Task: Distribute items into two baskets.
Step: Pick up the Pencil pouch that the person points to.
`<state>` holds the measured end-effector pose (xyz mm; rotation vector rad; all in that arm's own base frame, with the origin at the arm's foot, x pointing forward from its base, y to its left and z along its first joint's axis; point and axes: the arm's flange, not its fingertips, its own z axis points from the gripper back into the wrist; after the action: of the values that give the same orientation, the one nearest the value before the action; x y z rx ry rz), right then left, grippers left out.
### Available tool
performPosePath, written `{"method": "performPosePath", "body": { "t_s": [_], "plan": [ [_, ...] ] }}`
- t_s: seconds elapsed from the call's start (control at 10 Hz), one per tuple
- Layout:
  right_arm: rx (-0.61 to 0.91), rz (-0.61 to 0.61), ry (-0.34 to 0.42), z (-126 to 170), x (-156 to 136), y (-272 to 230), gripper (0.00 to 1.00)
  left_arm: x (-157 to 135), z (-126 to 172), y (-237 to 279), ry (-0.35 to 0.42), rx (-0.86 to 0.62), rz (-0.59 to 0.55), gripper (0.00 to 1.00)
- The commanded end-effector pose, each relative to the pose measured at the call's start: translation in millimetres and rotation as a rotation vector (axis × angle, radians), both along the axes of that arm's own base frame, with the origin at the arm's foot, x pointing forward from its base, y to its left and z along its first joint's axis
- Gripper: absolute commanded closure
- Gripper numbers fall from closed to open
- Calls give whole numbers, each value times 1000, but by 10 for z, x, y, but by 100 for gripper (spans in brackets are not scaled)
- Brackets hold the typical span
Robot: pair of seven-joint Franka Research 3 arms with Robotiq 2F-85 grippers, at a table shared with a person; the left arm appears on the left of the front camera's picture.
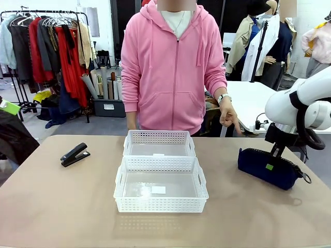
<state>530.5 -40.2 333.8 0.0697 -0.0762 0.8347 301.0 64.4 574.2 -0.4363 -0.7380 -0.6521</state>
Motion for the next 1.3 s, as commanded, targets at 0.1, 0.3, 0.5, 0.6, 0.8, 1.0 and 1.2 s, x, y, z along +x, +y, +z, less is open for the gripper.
{"method": "performPosePath", "body": {
  "t_s": [0.1,0.3,0.5,0.6,0.8,1.0,1.2],
  "plan": [
    [-35,8,-2,40,81,-1,100,7,0,-6,-6,-13,-8,0],
    [-27,18,-2,54,102,13,100,7,0,-6,-6,-13,-8,0],
    [-10,37,-74,511,141,17,100,7,0,-6,-6,-13,-8,0],
    [-19,42,-93,747,151,6,100,7,0,-6,-6,-13,-8,0],
    [15,92,-145,1189,116,-6,100,7,0,-6,-6,-13,-8,0],
    [74,183,-159,1526,12,10,100,7,0,-6,-6,-13,-8,0],
    [125,289,-164,1825,-155,47,100,7,0,-6,-6,-13,-8,0]
  ]
}}
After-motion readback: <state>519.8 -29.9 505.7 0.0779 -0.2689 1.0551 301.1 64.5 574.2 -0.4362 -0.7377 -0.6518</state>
